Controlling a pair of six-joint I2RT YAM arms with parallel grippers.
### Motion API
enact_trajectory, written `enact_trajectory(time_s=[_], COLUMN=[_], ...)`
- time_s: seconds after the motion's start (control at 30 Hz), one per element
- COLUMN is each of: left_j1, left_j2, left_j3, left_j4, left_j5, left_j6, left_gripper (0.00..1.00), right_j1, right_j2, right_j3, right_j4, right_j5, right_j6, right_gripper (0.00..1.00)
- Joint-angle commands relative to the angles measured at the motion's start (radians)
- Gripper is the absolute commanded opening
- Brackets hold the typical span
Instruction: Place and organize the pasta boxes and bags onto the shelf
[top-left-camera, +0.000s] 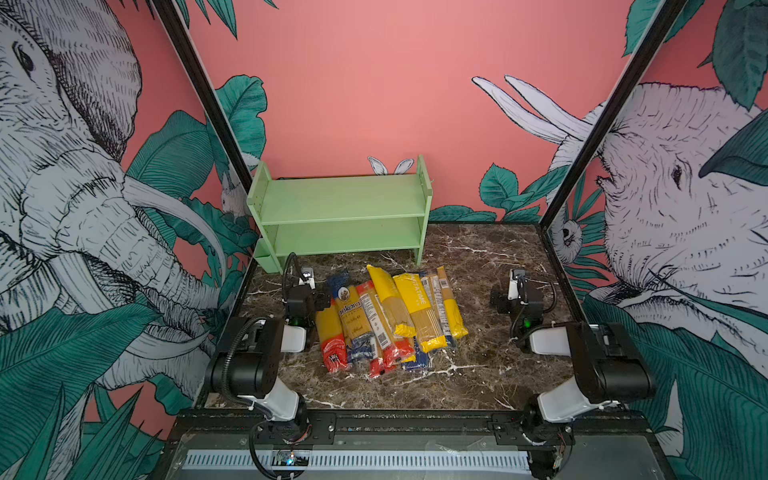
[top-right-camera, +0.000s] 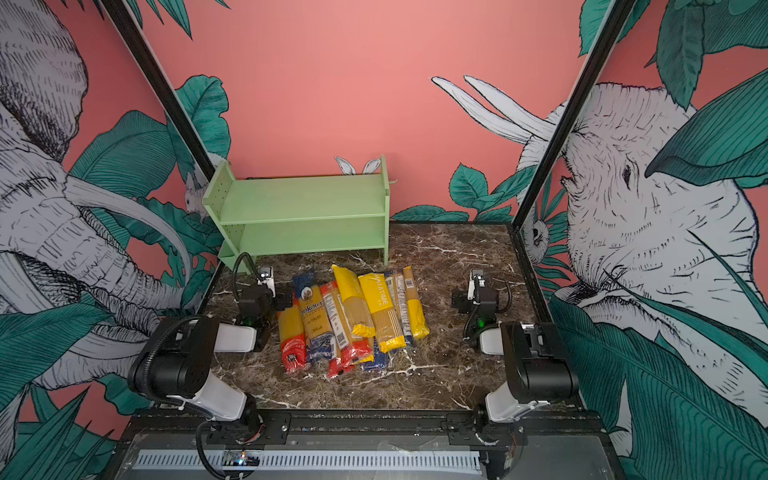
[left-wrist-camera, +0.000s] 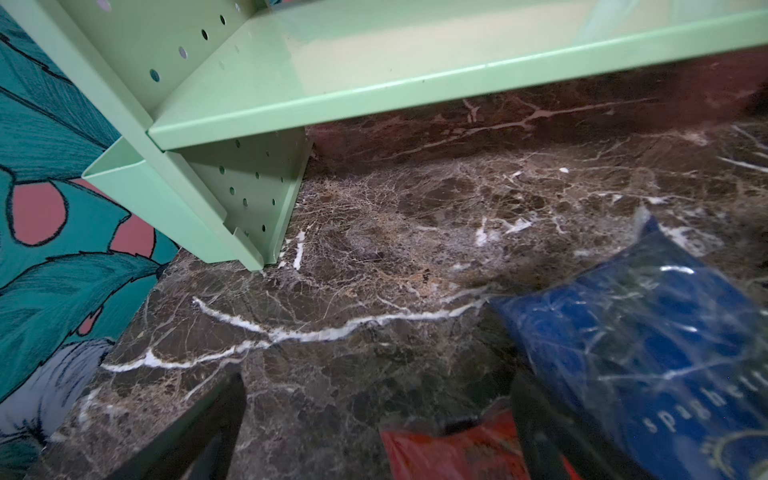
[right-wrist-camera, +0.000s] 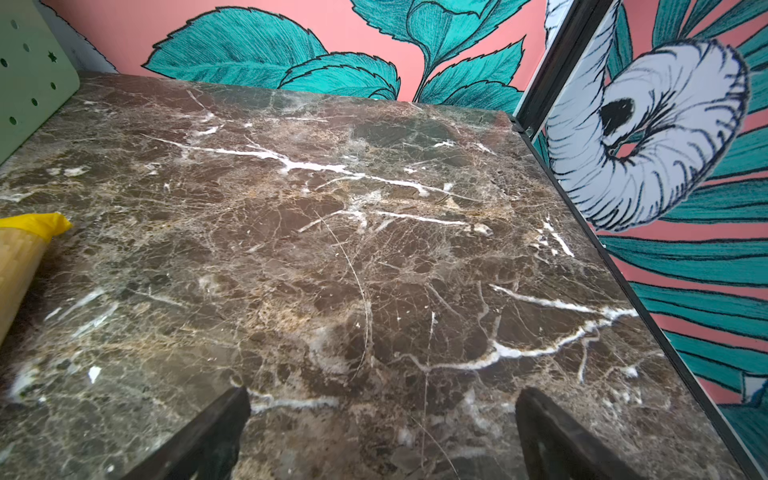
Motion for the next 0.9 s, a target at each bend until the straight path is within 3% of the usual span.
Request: enact_trajectory(time_s=[0.0,0.87], left_j1=[0.005,0.005], left_j2=[-0.021,-0.02], left_j3=[0.005,0.008], left_j4=[0.01,0.005], left_j5=[0.002,0.004], left_j6=[0.0,-0.001], left_gripper=[1.0,1.0], right_j1=[-0.004,-0.004], right_j2=[0.0,0.003], right_j3=[0.014,0.019], right_j4=[0.039,0.031], right_j5=[-0.013,-0.015], right_j6=[-0.004,-0.004], right_gripper=[0.99,0.99])
